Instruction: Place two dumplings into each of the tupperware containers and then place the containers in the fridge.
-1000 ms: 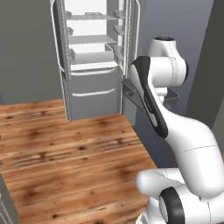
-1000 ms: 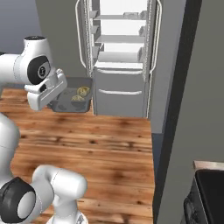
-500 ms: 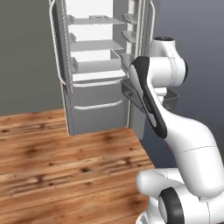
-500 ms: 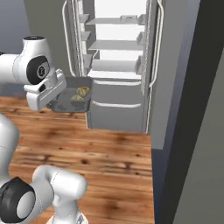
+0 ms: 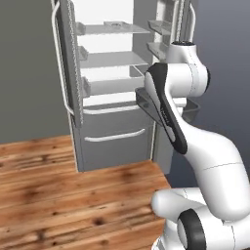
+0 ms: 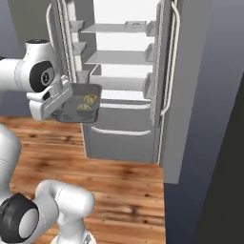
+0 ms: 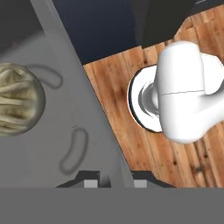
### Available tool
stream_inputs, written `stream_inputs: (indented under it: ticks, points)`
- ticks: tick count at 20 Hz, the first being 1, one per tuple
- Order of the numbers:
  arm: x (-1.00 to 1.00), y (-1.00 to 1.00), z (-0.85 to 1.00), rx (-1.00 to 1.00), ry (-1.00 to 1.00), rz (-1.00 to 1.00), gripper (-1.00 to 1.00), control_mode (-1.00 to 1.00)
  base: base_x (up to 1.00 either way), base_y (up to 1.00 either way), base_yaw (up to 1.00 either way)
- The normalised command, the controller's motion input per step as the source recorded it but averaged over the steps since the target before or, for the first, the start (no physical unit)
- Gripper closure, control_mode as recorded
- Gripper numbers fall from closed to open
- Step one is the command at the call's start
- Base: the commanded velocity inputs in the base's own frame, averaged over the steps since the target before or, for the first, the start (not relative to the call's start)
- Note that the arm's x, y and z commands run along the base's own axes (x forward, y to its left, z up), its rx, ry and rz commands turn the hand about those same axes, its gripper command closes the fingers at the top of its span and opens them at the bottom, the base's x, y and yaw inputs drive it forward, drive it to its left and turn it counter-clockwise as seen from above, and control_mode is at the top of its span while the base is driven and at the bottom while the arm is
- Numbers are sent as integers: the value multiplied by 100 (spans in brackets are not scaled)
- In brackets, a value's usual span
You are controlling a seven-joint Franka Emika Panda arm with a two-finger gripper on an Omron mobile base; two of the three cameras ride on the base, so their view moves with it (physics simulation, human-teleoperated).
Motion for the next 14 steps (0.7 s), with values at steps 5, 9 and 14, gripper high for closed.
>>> stream_inputs:
  ticks: [5, 9, 14]
  points:
    - [0, 0, 0, 0, 0, 0, 100, 100, 100, -20, 0]
    - [0, 0, 0, 0, 0, 0, 100, 100, 100, -9, 1]
    - [0, 0, 0, 0, 0, 0, 100, 100, 100, -6, 3]
